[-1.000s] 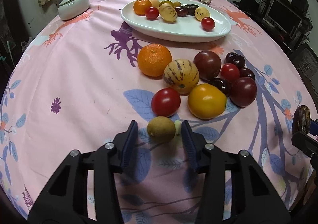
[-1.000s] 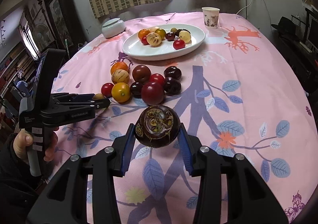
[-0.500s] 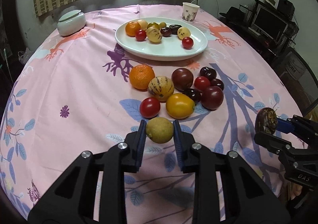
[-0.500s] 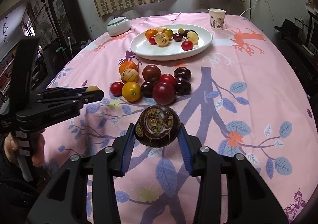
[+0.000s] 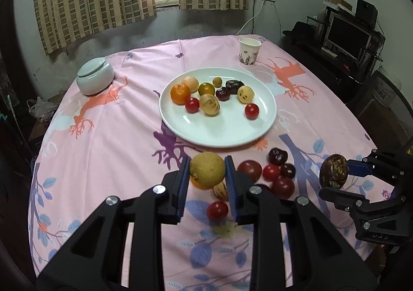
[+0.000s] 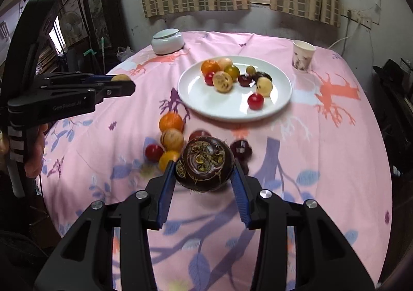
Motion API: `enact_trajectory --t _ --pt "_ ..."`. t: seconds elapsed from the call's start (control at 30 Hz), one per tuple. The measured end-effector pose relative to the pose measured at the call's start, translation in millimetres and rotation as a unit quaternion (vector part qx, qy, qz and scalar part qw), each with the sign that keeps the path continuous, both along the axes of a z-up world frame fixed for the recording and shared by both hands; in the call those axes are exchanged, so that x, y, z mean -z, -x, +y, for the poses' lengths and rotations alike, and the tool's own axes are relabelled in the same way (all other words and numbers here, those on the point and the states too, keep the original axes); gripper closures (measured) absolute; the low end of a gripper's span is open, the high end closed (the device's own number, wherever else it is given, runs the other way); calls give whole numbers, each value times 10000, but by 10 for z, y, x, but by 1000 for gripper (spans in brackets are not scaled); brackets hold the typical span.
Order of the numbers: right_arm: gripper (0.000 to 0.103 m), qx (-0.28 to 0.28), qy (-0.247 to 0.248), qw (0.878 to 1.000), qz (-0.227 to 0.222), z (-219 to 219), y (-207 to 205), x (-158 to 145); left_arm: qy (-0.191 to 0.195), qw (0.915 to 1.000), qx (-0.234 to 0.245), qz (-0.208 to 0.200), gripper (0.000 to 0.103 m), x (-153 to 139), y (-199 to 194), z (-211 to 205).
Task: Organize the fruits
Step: 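Carry both fruits onto the white plate and open both tools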
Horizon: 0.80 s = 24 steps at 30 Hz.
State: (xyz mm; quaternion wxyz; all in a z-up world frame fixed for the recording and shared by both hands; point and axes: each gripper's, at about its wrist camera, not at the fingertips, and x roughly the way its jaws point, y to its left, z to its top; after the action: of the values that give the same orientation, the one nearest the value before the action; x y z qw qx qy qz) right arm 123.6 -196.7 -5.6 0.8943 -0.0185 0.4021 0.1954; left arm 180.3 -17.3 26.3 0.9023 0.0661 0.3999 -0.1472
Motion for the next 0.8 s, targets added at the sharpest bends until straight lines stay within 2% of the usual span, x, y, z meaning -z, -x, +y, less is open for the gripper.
enact_trajectory --t 0.17,0.23,0.4,0.53,0.8 --pt "60 -11 -9 9998 181 55 -730 -51 -279 9990 -273 195 76 67 -768 -106" --pt "60 96 22 9997 231 49 -1073 -25 -283 9980 -382 412 76 164 -1092 -129" --pt "60 248 79 9985 477 27 -1786 184 -340 9945 -599 786 76 458 -1682 -211" --pt "60 166 114 9966 798 118 -2087 435 -236 9913 -720 1080 76 685 -1928 -218" --pt "60 82 334 9958 849 204 -2252 592 -301 9919 -645 1055 75 792 -2049 -267"
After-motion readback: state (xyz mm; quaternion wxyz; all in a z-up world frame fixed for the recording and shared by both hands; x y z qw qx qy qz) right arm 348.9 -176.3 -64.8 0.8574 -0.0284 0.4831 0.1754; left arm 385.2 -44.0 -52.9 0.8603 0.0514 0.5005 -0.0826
